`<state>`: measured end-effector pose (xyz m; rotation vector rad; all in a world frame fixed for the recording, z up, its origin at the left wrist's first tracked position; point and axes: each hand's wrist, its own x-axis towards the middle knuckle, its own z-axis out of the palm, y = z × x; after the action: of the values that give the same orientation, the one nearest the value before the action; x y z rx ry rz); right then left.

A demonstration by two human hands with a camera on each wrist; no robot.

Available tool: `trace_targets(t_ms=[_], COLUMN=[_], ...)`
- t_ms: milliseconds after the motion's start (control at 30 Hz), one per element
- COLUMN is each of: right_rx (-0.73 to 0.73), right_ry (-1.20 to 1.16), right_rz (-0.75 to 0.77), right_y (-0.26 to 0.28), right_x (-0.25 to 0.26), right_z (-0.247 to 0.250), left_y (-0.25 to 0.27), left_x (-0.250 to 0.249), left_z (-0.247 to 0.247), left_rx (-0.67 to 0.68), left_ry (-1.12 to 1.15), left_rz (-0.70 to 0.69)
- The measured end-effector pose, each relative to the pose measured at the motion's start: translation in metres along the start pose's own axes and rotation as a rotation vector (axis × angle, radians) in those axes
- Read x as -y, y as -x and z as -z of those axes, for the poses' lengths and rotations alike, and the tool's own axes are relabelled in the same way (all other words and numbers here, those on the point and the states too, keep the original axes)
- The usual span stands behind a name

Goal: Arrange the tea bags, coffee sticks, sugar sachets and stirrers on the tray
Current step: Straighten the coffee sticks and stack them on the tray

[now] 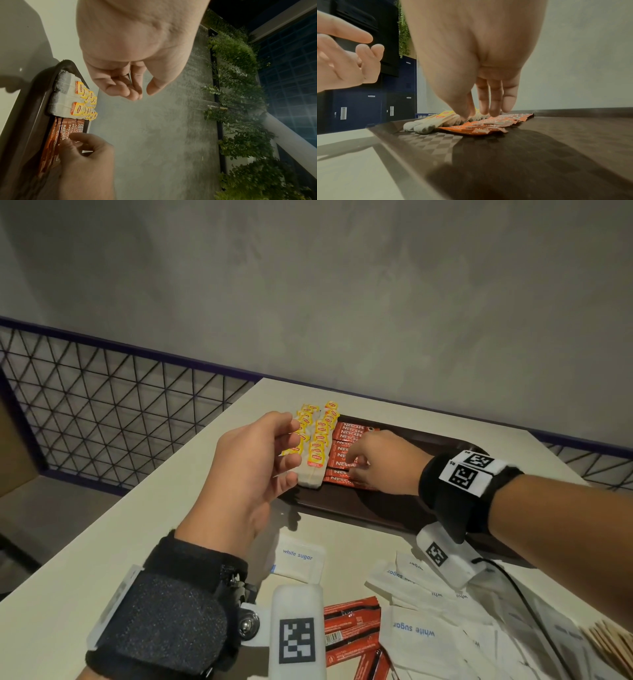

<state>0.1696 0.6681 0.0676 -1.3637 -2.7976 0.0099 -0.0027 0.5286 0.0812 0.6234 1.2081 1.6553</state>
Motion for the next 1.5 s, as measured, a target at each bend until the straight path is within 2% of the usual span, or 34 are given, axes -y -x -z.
trace_targets(t_ms=[67,233,800,967,1033,1067,1133,1200,1300,1367,1500], right_rx=[-0.019,0.065,0.049,-0.069,-0.009,0.084,0.33,0.484,0.464,0.395,0.357], right_ry=[-0.021,-0.001,0.041,0.006,-0.106,-0.137,-0.076,0.047,0.057,-0.005,-0.088], right_rz=[0.006,0.015,-0.018,0.093,0.18,0.216,0.263,0.299,0.34,0.307,0.258], right_y=[0.0,0.0,0.003,0.024,0.051,0.066,0.095,0.118,0.135,0.14,0.141], right_x=[0.002,0.007,0.003,0.03,0.052,0.063,0.081,0.092,0.099,0.1,0.1], right_z=[0.002,0.0,-0.001,0.039,0.056,0.061,0.062,0.052,0.025,0.014,0.011], left_y=[0.0,0.001,-0.001,0.001,0.0,-0.001,-0.001,-0.001,0.0,0.001,0.004], left_x=[0.0,0.0,-0.002,-0.008,-0.011,-0.012,-0.015,-0.018,-0.02,-0.02,-0.017], left_z=[0.0,0.0,0.0,0.002,0.005,0.007,0.012,0.016,0.019,0.019,0.014], left_rx=[-0.004,-0.002,0.015,0.017,0.011,0.008,-0.003,-0.001,0.013,0.025,0.045], left_ry=[0.003,-0.001,0.01,-0.003,-0.014,-0.016,-0.003,0.021,0.045,0.048,0.024], left_rz=[-0.006,-0.01,-0.014,-0.023,-0.036,-0.047,-0.059,-0.053,-0.048,-0.049,-0.042])
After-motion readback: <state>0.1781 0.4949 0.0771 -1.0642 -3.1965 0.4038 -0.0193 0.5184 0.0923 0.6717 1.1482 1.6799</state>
